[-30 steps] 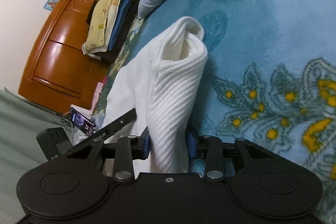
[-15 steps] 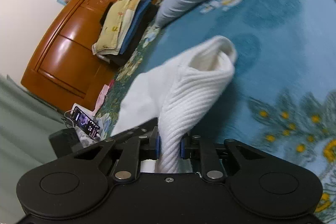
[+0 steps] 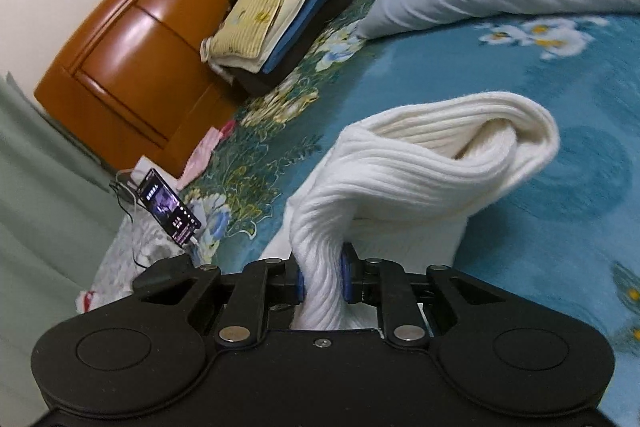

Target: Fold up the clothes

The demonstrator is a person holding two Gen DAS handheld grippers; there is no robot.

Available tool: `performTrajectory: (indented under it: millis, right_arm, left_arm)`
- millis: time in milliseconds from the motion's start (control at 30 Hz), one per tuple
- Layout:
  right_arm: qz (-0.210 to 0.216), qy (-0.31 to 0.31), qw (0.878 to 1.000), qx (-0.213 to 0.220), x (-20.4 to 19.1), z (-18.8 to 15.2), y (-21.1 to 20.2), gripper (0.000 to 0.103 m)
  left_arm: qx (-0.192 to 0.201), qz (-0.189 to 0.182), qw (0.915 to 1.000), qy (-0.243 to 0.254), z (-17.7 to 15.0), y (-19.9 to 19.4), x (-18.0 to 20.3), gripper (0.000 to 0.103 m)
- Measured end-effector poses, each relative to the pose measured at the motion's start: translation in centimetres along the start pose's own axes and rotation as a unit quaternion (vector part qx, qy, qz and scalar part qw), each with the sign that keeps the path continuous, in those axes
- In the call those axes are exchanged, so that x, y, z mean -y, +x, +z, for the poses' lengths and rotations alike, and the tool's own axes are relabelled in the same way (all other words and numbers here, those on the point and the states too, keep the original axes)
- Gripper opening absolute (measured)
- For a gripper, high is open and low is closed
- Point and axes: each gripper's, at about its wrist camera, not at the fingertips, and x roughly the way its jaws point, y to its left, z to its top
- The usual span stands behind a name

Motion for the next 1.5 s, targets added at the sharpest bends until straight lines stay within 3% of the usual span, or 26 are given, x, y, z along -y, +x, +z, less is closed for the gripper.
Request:
performTrajectory:
  millis: [300, 633, 933, 1267, 1333, 1500]
  right_arm:
    - [-0.022, -0.057, 0.996, -0.059, -4.3, 2.1, 6.4, 0.018]
    - [-0.066, -0.087, 0.987, -0.118, -5.3, 2.4, 12.5, 0.022]
    - [-0.035, -0.094, 0.987, -0.123, -6.1, 2.7, 10.7, 0.044]
    - [0.009, -0.106, 0.991, -0.083, -6.6, 3.8, 6.8, 0.047]
    - [0.009, -0.103, 0.991, -0.083, -6.2, 4.0, 6.9, 0.047]
    - [0.042, -0.097, 0.992, -0.066, -5.8, 4.1, 5.5, 0.047]
  left_arm:
    - [0.065, 0.058, 0.9959, -0.024, 0.4, -6.8, -5.6, 0.003]
    - [0.072, 0.063, 0.9950, -0.029, 0.0, -8.8, -6.4, 0.007]
    - [0.082, 0.063, 0.9945, -0.012, -0.3, -10.1, -4.5, 0.014]
    - [0.104, 0.057, 0.9916, 0.052, -1.0, -12.7, 0.2, 0.022]
    - [0.109, 0.055, 0.9904, 0.065, -1.2, -13.3, 1.2, 0.030]
    - [0.080, 0.082, 0.9889, 0.095, -2.2, -11.7, 2.4, 0.032]
